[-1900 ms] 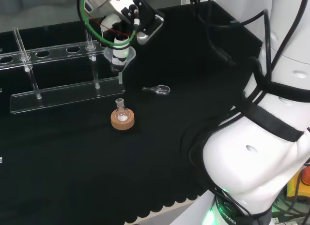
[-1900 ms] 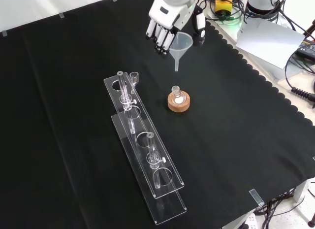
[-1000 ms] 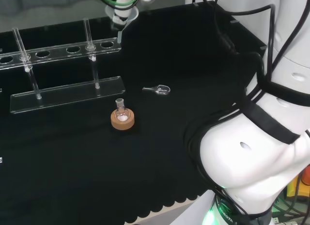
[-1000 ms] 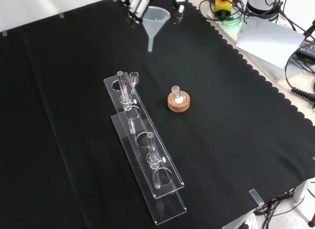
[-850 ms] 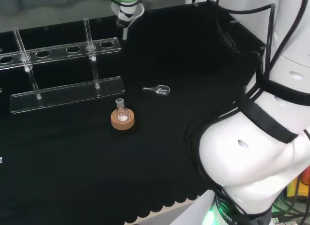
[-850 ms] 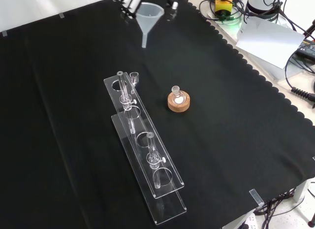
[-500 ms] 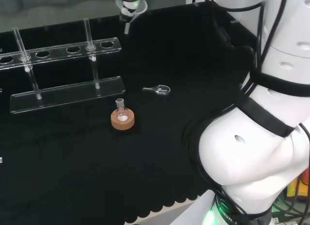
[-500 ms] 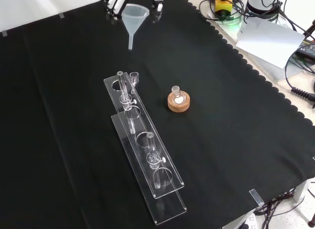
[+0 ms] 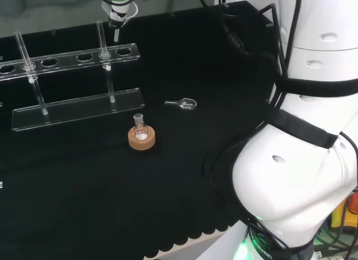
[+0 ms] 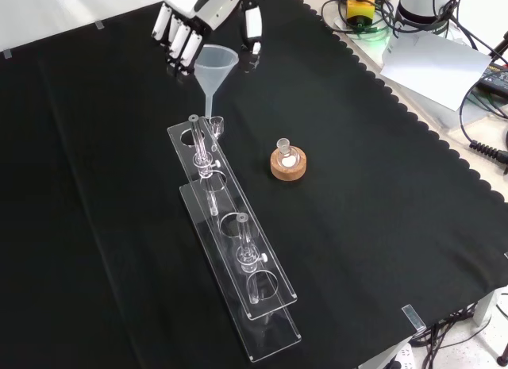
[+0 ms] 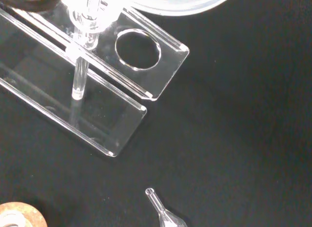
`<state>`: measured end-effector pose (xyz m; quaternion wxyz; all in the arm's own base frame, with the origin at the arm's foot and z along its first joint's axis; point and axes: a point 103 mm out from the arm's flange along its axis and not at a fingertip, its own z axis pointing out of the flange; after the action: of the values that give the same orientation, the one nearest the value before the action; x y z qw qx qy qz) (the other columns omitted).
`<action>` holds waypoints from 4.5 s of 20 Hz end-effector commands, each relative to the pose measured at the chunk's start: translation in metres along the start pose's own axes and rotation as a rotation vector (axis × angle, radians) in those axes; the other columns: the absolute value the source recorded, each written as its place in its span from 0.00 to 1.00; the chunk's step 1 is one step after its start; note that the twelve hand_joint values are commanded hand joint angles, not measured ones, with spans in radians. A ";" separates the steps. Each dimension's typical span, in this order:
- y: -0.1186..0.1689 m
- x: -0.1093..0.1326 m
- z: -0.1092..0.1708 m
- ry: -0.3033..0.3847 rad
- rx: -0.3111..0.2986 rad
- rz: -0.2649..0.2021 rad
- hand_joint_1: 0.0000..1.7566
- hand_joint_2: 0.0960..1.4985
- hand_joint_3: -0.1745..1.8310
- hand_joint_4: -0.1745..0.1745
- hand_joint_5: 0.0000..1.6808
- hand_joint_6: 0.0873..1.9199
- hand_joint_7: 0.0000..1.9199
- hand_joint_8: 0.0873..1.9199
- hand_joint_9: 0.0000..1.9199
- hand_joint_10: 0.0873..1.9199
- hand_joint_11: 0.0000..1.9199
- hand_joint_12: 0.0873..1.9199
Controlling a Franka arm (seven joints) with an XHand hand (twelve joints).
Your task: Put the funnel back on the funnel stand.
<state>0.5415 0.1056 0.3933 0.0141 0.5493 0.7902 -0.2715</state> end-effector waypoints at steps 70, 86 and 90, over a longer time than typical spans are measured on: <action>0.073 0.009 0.063 -0.006 0.118 -0.019 0.40 0.41 0.36 0.38 0.17 0.03 0.03 0.31 0.14 0.32 0.11 0.72; 0.004 0.003 0.061 0.055 0.014 0.039 0.38 0.41 0.33 0.37 0.14 0.00 0.03 0.28 0.12 0.35 0.07 0.74; -0.041 -0.001 0.071 0.089 -0.048 0.110 0.37 0.41 0.33 0.37 0.15 0.00 0.05 0.29 0.13 0.36 0.08 0.74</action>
<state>0.5382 0.0877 0.3303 -0.0105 0.5542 0.7818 -0.2855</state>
